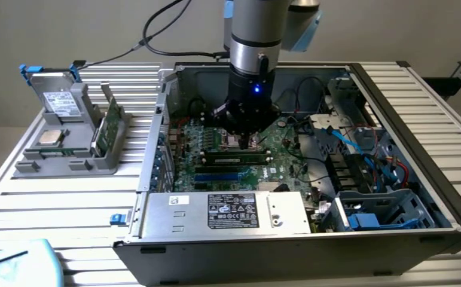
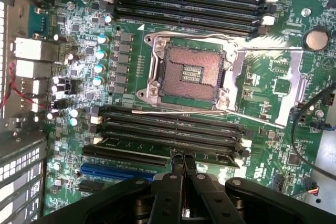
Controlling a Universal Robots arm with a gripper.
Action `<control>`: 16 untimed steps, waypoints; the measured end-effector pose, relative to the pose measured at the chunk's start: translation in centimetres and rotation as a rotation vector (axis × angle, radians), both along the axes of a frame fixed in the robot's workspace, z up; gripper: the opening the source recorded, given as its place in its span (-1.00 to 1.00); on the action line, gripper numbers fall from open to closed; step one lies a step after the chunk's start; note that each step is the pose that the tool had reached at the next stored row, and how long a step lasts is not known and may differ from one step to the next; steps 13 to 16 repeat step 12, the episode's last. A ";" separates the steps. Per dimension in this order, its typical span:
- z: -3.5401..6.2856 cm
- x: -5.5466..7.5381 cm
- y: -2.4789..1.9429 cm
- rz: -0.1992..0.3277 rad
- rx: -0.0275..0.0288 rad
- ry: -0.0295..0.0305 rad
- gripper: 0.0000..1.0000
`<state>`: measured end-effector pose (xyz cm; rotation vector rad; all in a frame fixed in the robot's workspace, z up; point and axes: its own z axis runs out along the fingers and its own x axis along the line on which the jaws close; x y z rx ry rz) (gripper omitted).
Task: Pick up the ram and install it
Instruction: 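Press down the ram until it locks into place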
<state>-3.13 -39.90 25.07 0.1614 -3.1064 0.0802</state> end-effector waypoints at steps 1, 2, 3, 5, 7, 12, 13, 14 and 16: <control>0.00 0.0 0.00 -0.011 0.0000 -0.0004 -0.79; 0.00 0.0 0.00 -0.023 0.0000 -0.0008 -0.79; 0.00 0.0 0.00 -0.034 0.0000 -0.0011 -0.79; 0.00 0.0 0.00 -0.053 0.0005 -0.0017 -0.79; 0.00 0.0 0.00 -0.061 0.0010 -0.0018 -0.79; 0.00 0.0 0.00 -0.061 0.0011 -0.0018 -0.79; 0.00 0.0 0.00 -0.061 0.0011 -0.0018 -0.79; 0.00 0.0 0.00 -0.061 0.0011 -0.0018 -0.79; 0.00 0.0 0.00 -0.061 0.0011 -0.0018 -0.79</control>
